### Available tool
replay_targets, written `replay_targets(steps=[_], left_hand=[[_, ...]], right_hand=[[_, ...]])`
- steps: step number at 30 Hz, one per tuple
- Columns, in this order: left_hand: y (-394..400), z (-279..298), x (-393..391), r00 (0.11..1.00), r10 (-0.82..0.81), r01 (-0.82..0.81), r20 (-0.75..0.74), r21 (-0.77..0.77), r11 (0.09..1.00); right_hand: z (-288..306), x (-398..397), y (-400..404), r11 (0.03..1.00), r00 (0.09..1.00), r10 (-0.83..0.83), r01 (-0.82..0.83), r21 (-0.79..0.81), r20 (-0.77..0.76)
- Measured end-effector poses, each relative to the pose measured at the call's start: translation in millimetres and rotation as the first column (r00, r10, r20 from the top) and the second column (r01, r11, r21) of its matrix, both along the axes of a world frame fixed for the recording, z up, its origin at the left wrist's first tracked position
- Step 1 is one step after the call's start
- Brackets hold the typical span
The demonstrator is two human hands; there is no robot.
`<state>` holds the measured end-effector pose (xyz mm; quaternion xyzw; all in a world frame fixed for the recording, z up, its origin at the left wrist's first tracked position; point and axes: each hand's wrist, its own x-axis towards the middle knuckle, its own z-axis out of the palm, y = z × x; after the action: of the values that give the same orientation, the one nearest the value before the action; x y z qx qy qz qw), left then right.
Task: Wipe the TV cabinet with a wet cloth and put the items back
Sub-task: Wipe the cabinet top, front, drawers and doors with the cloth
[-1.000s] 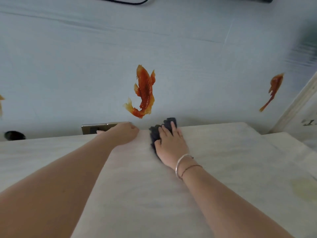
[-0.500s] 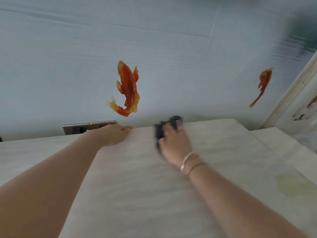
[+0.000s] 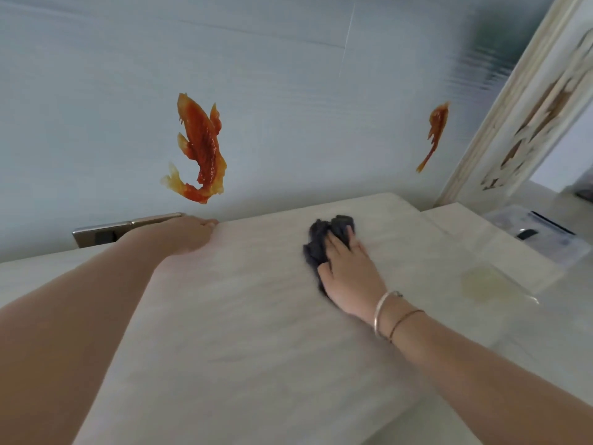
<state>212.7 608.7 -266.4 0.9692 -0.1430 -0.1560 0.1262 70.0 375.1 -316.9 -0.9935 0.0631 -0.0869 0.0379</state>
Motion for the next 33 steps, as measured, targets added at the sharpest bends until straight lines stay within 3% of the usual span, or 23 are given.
replay_targets(steps=[2,5,8,10,12,13,16,19,22,24,26,28,30,33], left_hand=[[1,0,-1,1.0,0.023,-0.023,0.001,-0.017,1.0],[5,2,-3,1.0,0.004,-0.004,0.003,-0.005,1.0],[6,5,-8,0.999,-0.034,0.034,-0.002,0.022,0.999],[6,6,-15,0.996,-0.064,0.058,0.06,0.093,0.994],[7,6,-17,0.995,-0.077,0.069,0.061,0.133,0.989],[7,6,-18,0.994,-0.088,0.078,0.061,0.144,0.986],[6,8,-17,0.994,-0.09,0.082,0.06,0.134,0.988],[8,7,-16,0.991,-0.124,0.118,0.055,0.11,0.987],[14,4,-9,0.989,-0.143,0.138,0.042,0.105,0.985],[16,2,-5,0.989,-0.148,0.145,0.03,0.072,0.987],[14,1,-3,0.989,-0.148,0.147,0.017,0.054,0.988],[5,2,-4,0.992,-0.127,0.127,-0.007,0.095,0.987],[-10,3,-9,0.989,-0.143,0.135,0.047,0.149,0.98],[-41,4,-25,0.95,-0.278,0.275,0.14,0.041,0.96]], right_hand=[[2,-27,56,0.973,0.973,0.231,-0.231,-0.01,-0.002],[15,-46,65,0.955,0.954,0.295,-0.293,0.04,-0.044],[16,-38,10,0.999,0.994,0.043,-0.045,-0.019,-0.1],[19,-34,-20,0.98,0.967,-0.201,0.197,-0.038,-0.158],[18,-35,-17,0.953,0.942,-0.303,0.304,-0.02,-0.144],[15,-38,-1,0.964,0.961,-0.265,0.266,-0.003,-0.084],[3,-70,91,0.996,0.993,0.092,-0.093,0.003,0.079],[9,-88,125,0.964,0.966,0.259,-0.258,0.064,0.004],[11,-66,54,1.0,0.999,-0.001,0.001,-0.007,-0.052],[18,-60,0,0.944,0.936,-0.331,0.33,-0.026,-0.123],[17,-66,-10,0.897,0.882,-0.443,0.437,-0.074,-0.159],[12,-78,22,0.936,0.93,-0.351,0.346,-0.064,-0.111],[10,-103,74,0.994,0.995,-0.101,0.1,-0.046,-0.008],[8,-133,118,0.988,0.988,0.154,-0.154,-0.016,0.002]])
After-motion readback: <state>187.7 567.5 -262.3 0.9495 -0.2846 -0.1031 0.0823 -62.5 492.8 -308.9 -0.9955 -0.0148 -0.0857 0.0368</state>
